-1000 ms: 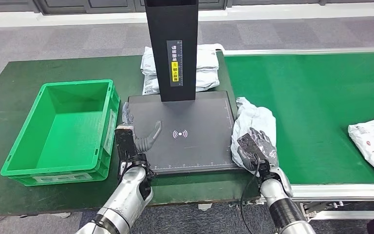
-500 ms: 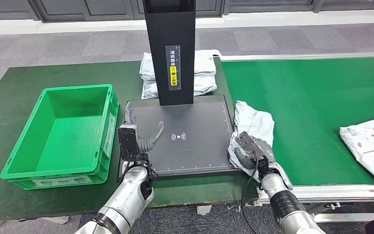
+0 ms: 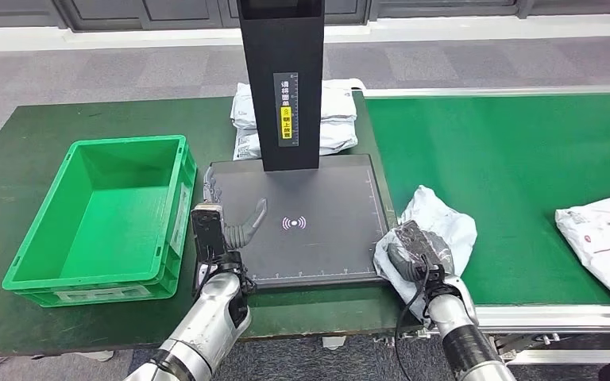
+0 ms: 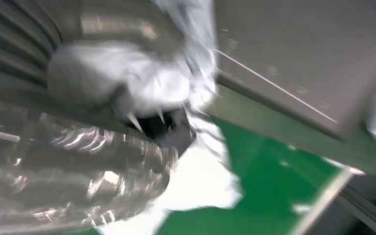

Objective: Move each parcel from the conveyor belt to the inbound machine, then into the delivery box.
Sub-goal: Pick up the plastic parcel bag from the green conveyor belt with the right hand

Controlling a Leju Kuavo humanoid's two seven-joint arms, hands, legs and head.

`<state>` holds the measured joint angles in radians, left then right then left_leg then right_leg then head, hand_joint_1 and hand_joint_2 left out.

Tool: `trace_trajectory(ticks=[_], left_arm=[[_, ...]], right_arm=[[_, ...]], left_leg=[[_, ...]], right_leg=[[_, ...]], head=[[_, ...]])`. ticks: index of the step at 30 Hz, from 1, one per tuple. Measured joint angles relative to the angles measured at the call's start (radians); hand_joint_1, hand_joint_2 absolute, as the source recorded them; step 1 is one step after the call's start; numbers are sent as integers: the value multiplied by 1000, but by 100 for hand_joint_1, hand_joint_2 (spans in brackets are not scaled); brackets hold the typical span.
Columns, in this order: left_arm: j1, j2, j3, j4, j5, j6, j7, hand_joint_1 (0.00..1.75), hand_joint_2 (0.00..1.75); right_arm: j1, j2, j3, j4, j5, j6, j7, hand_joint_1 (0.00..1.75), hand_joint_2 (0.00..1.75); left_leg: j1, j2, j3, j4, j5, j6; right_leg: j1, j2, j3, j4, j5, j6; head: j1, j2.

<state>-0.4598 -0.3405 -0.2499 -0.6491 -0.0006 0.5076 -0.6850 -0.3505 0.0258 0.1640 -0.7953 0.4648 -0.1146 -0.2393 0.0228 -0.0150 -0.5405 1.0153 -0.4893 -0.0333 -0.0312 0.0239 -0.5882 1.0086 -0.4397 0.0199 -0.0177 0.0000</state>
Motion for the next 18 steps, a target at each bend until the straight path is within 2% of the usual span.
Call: trace_trajectory(ticks=[4, 7, 13, 18], left_arm=[[5, -1, 0, -3, -1, 0, -8, 0, 175], [4, -4, 0, 0, -4, -2, -14, 0, 175], [-17, -19, -1, 16, -7, -6, -18, 0, 175], [-21, -20, -1, 25, -6, -9, -18, 0, 175]], right_arm=[[19, 14, 0, -177, -26, -44, -45, 175, 175], [2, 33, 15, -249, -19, -47, -76, 175, 175], [-75, 80, 158, -272, 4, -1, -59, 175, 175], [-105, 94, 224, -272, -21, -3, -58, 175, 175]], left_leg=[[0, -1, -9, 0, 3, -2], [0, -2, -13, 0, 4, -2], [0, -3, -15, 0, 5, -2], [0, -5, -17, 0, 5, -2]], right_leg=[[0, -1, -11, 1, 3, 0], [0, -1, -13, 1, 3, 0], [0, -2, -16, 1, 3, -1], [0, -4, -16, 1, 3, -1]], head=[[0, 0], [0, 0], [0, 0], [0, 0]])
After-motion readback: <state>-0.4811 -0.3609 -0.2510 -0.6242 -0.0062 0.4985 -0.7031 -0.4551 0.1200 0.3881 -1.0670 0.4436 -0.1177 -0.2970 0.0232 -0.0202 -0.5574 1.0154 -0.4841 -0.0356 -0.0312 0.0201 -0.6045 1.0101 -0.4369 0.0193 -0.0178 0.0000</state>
